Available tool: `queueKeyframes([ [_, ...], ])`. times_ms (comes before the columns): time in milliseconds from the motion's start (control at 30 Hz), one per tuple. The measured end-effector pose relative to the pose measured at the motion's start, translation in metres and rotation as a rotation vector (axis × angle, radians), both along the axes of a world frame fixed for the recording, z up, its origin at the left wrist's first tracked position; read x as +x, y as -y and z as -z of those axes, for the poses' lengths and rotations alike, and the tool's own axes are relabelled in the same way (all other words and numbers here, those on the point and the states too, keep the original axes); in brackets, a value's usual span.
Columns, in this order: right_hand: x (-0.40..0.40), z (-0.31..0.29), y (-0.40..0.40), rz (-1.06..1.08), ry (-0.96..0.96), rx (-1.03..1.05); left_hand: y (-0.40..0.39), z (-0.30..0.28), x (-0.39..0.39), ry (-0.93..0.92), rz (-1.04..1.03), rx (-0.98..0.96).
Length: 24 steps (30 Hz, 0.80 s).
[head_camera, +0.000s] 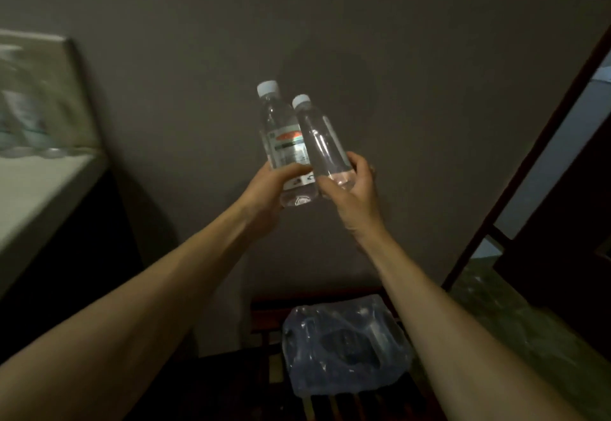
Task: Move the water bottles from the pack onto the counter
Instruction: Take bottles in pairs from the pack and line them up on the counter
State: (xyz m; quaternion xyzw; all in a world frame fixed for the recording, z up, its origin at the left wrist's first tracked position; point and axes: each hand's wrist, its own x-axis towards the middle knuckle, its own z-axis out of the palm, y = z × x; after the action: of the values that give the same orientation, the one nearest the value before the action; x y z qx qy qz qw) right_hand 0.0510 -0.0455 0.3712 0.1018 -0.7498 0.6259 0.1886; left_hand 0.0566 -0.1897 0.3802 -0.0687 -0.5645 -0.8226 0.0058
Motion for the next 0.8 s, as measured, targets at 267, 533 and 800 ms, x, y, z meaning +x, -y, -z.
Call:
queueKeyframes([
  [267, 0.024, -0.036, 0.077, -0.269, -0.045, -0.317, 0.075, -0.071, 0.035, -0.135, -0.187, -0.212],
  [533, 0.062, -0.068, 0.164, -0.247, -0.283, -0.250, 0.146, -0.094, 0.069, -0.191, -0.321, 0.038],
  [800, 0.085, -0.084, 0.283, -0.686, 0.158, -0.692, 0.269, -0.087, 0.110, -0.289, -0.606, -0.184],
])
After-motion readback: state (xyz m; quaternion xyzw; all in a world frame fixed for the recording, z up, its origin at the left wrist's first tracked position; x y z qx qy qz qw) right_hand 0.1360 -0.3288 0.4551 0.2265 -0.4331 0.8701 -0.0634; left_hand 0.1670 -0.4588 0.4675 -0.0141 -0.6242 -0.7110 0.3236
